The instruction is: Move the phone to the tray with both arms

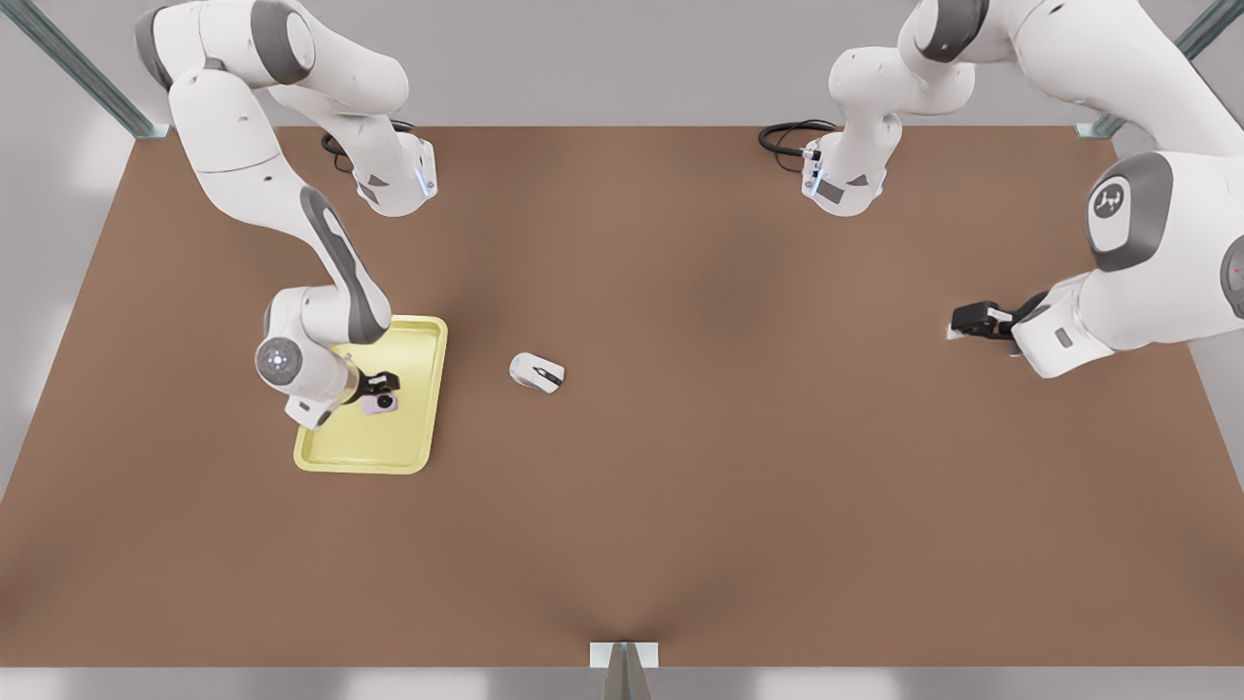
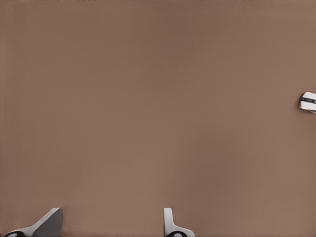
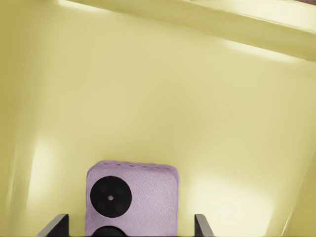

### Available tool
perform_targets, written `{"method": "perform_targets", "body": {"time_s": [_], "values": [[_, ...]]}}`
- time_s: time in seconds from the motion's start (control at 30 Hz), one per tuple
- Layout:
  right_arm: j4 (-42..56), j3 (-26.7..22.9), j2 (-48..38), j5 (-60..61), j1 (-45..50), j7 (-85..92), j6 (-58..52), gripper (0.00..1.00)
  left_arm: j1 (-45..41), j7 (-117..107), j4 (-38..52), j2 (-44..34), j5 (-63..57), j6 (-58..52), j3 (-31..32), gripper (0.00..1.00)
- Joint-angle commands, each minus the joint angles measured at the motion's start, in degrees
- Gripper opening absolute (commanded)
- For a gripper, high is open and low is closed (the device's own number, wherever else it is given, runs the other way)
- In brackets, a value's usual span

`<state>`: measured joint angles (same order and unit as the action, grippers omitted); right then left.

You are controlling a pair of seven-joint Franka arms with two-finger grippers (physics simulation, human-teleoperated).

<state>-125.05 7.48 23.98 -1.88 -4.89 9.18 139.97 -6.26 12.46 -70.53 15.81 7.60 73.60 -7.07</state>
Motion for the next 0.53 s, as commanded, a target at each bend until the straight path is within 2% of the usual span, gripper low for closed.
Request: {"method": "perform_targets", "body": {"time_s": [0.0,0.03,0.07,0.13,0.17,0.2,0.23,0.27,0.3,0.33,0.4,0.5], "values": [[0.16,-0.01,0.72,0.04,-0.65,19.03,5.75,1.00,-0.59,-0.94,-7.07,-4.90,-3.64,10.06,-0.22,1.00],[0.60,-0.01,-0.07,-0.05,-1.00,18.94,4.96,1.00,-1.12,-1.91,-11.74,-7.46,-5.57,12.62,-0.14,1.00],[1.91,0.08,-2.70,-0.05,-1.17,18.41,1.28,1.00,-1.03,-2.09,-9.98,-6.14,-5.49,11.13,-0.40,1.00],[13.69,-0.10,-8.15,-0.14,-1.00,15.17,-10.14,1.00,-1.03,-2.00,-9.98,-6.23,-5.57,9.54,-0.40,1.00],[18.96,-0.72,-11.58,-1.63,-0.12,7.96,-17.70,1.00,-1.03,-2.09,-9.19,-6.31,-5.66,9.28,-0.49,1.00],[28.68,-1.24,-12.11,-1.81,-0.03,4.63,-31.80,1.00,-1.03,-2.00,-8.40,-6.31,-5.75,8.31,-0.49,1.00],[36.62,-3.96,-12.98,-1.81,2.77,-0.82,-42.04,1.00,-1.03,-2.00,-8.23,-6.49,-5.66,6.91,-0.49,1.00],[37.42,-6.07,-14.04,-1.37,4.79,-3.20,-48.09,1.00,-1.03,-2.00,-7.79,-6.49,-5.75,6.64,-0.58,1.00],[46.72,-6.52,-8.52,-1.20,4.80,-3.73,-55.23,1.00,-1.03,-2.00,-7.43,-6.49,-5.75,5.94,-0.84,1.00],[49.65,-7.83,-6.13,-0.84,4.89,-4.08,-56.30,1.00,-1.03,-2.00,-7.43,-6.58,-5.75,5.50,-0.84,1.00],[44.63,-8.89,-8.86,-0.05,4.80,-12.35,-52.96,1.00,-1.03,-2.00,-7.43,-6.66,-5.66,5.32,-0.84,1.00],[44.81,-8.89,-9.04,0.04,4.45,-13.58,-53.05,1.00,-1.03,-2.00,-7.43,-6.66,-5.66,4.97,-0.84,1.00]]}}
